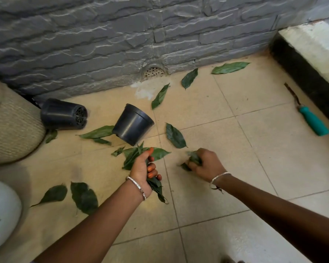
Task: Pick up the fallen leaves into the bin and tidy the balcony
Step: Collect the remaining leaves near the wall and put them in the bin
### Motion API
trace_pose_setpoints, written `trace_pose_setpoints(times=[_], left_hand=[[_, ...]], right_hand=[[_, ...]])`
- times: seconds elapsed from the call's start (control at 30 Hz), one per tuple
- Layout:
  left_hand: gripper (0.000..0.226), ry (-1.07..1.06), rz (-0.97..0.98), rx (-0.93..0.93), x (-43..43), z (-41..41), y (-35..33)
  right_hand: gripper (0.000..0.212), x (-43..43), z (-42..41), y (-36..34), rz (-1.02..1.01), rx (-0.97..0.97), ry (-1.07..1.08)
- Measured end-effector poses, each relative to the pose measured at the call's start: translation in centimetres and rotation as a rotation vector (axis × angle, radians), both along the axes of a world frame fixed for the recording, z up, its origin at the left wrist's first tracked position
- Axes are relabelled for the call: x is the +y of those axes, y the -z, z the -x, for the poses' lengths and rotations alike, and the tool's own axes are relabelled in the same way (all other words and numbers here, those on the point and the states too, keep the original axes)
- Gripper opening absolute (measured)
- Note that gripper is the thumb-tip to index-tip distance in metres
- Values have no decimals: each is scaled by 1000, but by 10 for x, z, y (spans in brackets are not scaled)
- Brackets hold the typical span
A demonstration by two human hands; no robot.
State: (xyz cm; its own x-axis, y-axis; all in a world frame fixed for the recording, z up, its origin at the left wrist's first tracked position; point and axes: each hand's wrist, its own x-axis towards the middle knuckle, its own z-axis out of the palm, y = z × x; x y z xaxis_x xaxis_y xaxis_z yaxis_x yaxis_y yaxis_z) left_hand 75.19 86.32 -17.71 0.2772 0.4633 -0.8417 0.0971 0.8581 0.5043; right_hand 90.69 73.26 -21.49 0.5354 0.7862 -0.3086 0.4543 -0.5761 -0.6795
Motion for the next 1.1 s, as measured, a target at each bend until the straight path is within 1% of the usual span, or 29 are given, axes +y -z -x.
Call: trace_pose_setpoints(times=[0.07, 0.1, 0.17, 0.23, 0.3, 0.37, 0.47, 0.53, 0.57, 0.63, 0.73, 0.8, 0.87, 0.97, 1.1], left_hand=[[33, 34, 8, -19, -7, -14, 2], [34, 45, 15, -27, -11, -22, 3], [36, 58, 32, -53, -13, -38, 2], [36, 70, 33, -85, -12, -56, -1], [34, 62, 29, -131, -10, -71, -7], [34, 19, 64, -170, -13, -86, -14], [34, -39, 121, -228, -29, -102, -39], [34, -56, 135, -267, -39, -112, -69], [34, -63, 134, -283, -42, -117, -86], [34, -92, 118, -312, -48, -122, -117], [33, -112, 146, -346, -58, -127, -168], [32, -107, 175, -366, -68, -128, -202], [30, -87, 207, -407, -77, -129, -245], [30, -17, 254, -503, -92, -124, -319], [32, 102, 332, -609, -117, -107, -438]], right_hand=[[9, -5, -12, -19, -106, 386, 413], [9, -8, -20, -26, -186, 564, 563], [10, -12, -39, -35, -338, 787, 727], [14, -15, -58, -39, -480, 925, 833], [24, -13, -73, -40, -576, 989, 891], [33, -11, -80, -47, -622, 1054, 921], [36, -8, -78, -73, -673, 1193, 973], [36, -8, -77, -101, -744, 1302, 1022], [37, -8, -77, -118, -782, 1344, 1036], [36, -8, -77, -152, -816, 1361, 1034], [26, -17, -80, -213, -817, 1361, 984], [26, -26, -81, -252, -815, 1386, 960], [27, -40, -80, -297, -820, 1417, 956], [21, -69, -71, -367, -829, 1466, 958], [19, -120, -46, -480, -908, 1519, 1000]])
